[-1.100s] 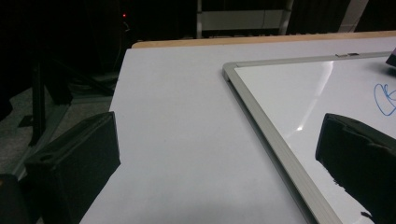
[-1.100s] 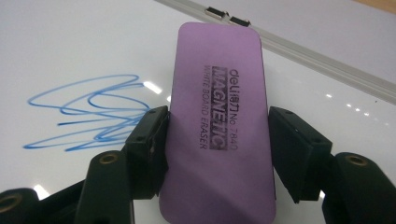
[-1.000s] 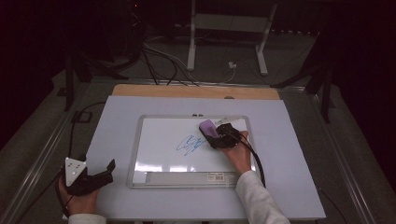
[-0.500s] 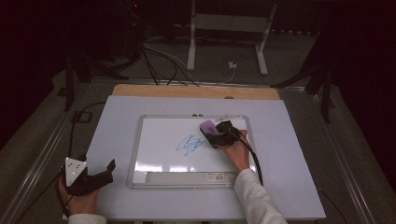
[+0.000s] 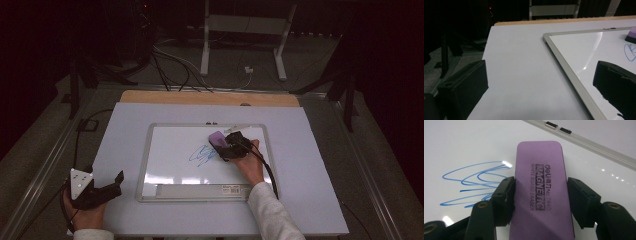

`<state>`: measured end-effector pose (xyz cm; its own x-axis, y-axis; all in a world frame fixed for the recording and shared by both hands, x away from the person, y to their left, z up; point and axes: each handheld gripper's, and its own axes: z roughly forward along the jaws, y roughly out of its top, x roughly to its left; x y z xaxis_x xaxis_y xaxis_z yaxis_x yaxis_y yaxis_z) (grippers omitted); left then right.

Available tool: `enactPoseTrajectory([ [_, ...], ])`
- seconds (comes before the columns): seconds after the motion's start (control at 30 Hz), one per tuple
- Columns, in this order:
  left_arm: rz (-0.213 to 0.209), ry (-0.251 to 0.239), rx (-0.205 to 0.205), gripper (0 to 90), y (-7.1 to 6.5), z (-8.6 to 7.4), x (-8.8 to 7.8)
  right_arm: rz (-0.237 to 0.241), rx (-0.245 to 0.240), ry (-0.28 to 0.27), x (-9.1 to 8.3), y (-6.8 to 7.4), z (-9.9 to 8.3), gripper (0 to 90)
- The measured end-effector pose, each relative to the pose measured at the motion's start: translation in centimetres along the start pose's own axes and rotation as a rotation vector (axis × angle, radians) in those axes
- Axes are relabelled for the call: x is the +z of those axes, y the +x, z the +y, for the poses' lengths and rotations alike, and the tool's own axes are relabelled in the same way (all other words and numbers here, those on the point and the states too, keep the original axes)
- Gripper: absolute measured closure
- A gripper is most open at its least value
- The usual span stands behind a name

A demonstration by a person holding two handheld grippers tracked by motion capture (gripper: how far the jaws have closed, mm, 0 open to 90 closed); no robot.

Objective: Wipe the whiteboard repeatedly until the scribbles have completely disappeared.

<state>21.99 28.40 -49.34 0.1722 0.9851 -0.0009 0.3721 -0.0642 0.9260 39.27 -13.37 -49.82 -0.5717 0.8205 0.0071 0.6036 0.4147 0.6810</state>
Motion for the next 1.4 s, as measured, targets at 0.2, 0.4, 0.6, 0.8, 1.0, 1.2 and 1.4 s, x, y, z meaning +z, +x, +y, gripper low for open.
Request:
enactPoseTrajectory([
  [0.2, -0.001, -0.001, -0.001, 0.6, 0.0, 0.0, 0.0, -0.109, 0.005, 0.011, 0.0, -0.2, 0.3, 41.8],
  [0.4, -0.001, 0.001, 0.003, 0.6, -0.1, 0.0, 0.0, -0.043, -0.019, 0.006, 0.1, 1.1, 0.3, 41.8],
  [0.6, 0.0, 0.0, 0.002, 0.6, 0.0, 0.0, 0.0, -0.048, -0.015, 0.011, 0.1, 1.0, 0.3, 41.8],
  [0.8, -0.002, 0.005, 0.006, 0.6, -0.1, 0.0, 0.1, -0.063, 0.02, 0.015, 0.1, 0.8, 0.4, 41.8],
  [1.0, -0.001, 0.003, 0.004, 0.6, -0.1, 0.0, 0.0, -0.025, -0.041, 0.018, 0.1, 2.2, 0.4, 41.8],
  [1.2, -0.001, 0.001, 0.0, 0.6, 0.0, 0.0, 0.0, -0.052, 0.037, 0.015, 0.3, 0.9, 0.5, 41.8],
  [1.4, -0.002, 0.005, 0.006, 0.6, -0.1, 0.0, 0.1, 0.024, -0.017, 0.033, 0.2, 2.4, 0.5, 41.8],
])
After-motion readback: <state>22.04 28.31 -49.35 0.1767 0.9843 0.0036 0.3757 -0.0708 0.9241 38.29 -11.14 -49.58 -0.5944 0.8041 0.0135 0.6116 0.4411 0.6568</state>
